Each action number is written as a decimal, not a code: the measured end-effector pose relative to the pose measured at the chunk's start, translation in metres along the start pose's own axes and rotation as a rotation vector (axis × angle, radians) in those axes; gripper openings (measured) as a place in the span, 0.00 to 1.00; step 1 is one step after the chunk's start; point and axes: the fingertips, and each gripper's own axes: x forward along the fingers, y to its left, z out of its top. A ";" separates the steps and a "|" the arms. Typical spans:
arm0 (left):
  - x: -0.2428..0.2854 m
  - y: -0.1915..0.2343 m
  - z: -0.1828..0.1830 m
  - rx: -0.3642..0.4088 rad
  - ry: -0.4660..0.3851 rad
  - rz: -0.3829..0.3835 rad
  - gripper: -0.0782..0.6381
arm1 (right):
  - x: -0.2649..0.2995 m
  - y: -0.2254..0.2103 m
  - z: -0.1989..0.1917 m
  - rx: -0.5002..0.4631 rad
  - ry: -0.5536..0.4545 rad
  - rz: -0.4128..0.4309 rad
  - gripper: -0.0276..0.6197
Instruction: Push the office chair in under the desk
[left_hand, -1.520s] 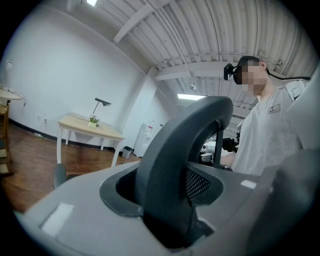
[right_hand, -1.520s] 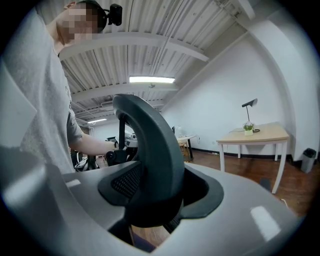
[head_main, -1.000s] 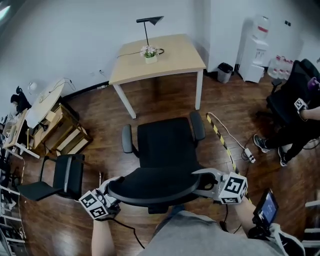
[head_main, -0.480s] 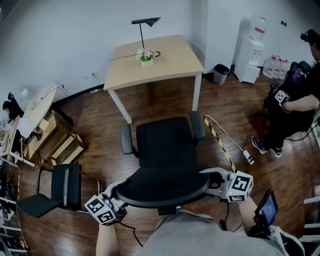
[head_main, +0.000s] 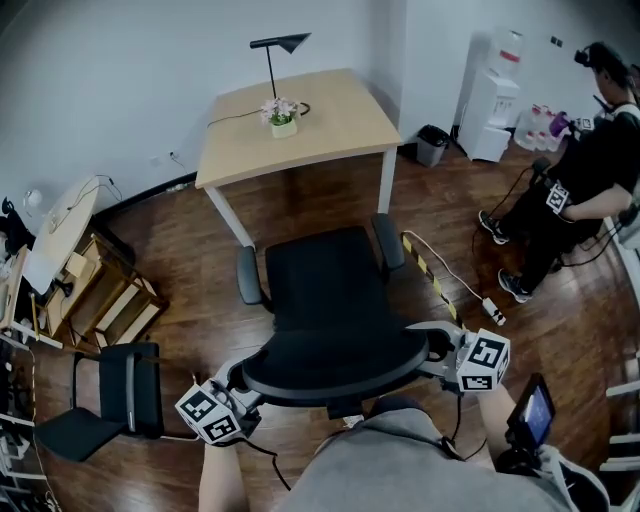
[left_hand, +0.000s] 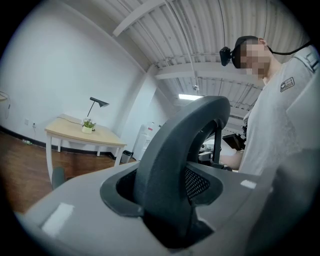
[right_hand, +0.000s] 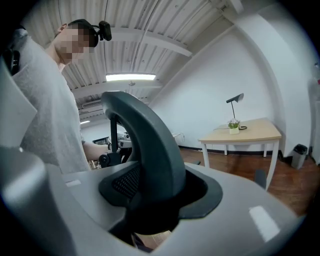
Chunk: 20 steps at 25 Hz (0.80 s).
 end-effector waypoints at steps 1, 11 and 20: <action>0.001 0.003 0.002 0.002 0.000 -0.001 0.40 | 0.002 -0.002 0.001 0.000 -0.003 -0.003 0.39; 0.022 0.051 0.027 0.003 0.005 -0.011 0.40 | 0.028 -0.041 0.027 -0.003 -0.024 -0.006 0.39; 0.060 0.116 0.060 -0.001 0.012 -0.004 0.40 | 0.061 -0.109 0.060 -0.001 -0.030 0.013 0.39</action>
